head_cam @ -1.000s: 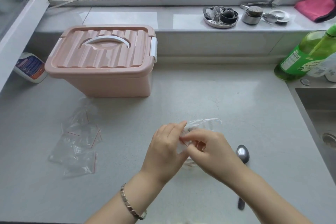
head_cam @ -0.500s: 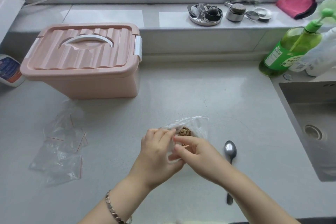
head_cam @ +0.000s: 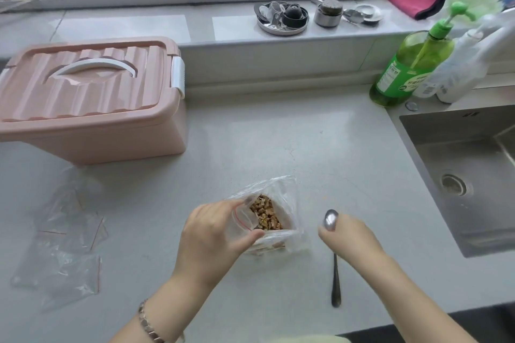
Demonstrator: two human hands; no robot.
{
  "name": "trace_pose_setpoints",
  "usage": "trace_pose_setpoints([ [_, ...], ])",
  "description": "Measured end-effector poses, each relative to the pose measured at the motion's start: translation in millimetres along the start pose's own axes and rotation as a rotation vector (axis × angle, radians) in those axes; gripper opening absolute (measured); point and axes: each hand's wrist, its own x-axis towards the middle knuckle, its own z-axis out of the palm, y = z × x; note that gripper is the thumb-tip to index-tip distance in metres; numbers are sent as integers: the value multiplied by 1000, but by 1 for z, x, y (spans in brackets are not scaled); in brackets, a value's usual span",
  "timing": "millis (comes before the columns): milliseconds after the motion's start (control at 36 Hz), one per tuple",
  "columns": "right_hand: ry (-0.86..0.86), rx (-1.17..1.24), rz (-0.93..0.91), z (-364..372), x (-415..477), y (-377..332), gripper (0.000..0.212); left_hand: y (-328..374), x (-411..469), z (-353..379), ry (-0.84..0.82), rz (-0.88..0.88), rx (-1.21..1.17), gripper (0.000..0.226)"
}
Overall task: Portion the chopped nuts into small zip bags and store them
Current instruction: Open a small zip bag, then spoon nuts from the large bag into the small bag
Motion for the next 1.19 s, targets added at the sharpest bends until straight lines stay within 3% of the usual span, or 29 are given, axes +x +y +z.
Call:
trace_pose_setpoints([
  [56, -165, -220, 109, 12, 12, 21, 30, -2, -3, -2, -12, -41, 0, 55],
  [111, -246, -265, 153, 25, 17, 34, 36, -4, -5, -4, -35, -72, 1, 57],
  [361, -137, -150, 206, 49, 15, 39, 31, -13, -14, -7, -104, -267, -116, 80],
  [444, -11, -79, 162, 44, 16, 39, 25, -14, -15, -7, -114, -281, -136, 82],
  [556, 218, 275, 20, 23, 13, 35, 28, -11, -12, -10, -102, -343, -191, 59],
  [611, 265, 333, -103, 6, 8, 27, 25, -12, -12, -10, -92, -369, -210, 52],
  [750, 21, 283, -362, -44, -19, -10, 22, -21, -15, -8, -127, -397, -206, 54],
  [861, -186, 165, -396, -61, -34, -29, 32, -25, -19, -6, -169, -430, -185, 53],
  [1083, -10, -47, -351, -41, -22, -43, 21, -29, -28, 3, -334, -405, -96, 57],
  [1194, 143, 83, -458, -25, -16, -47, 23, -28, -26, 4, -395, -415, -113, 60],
])
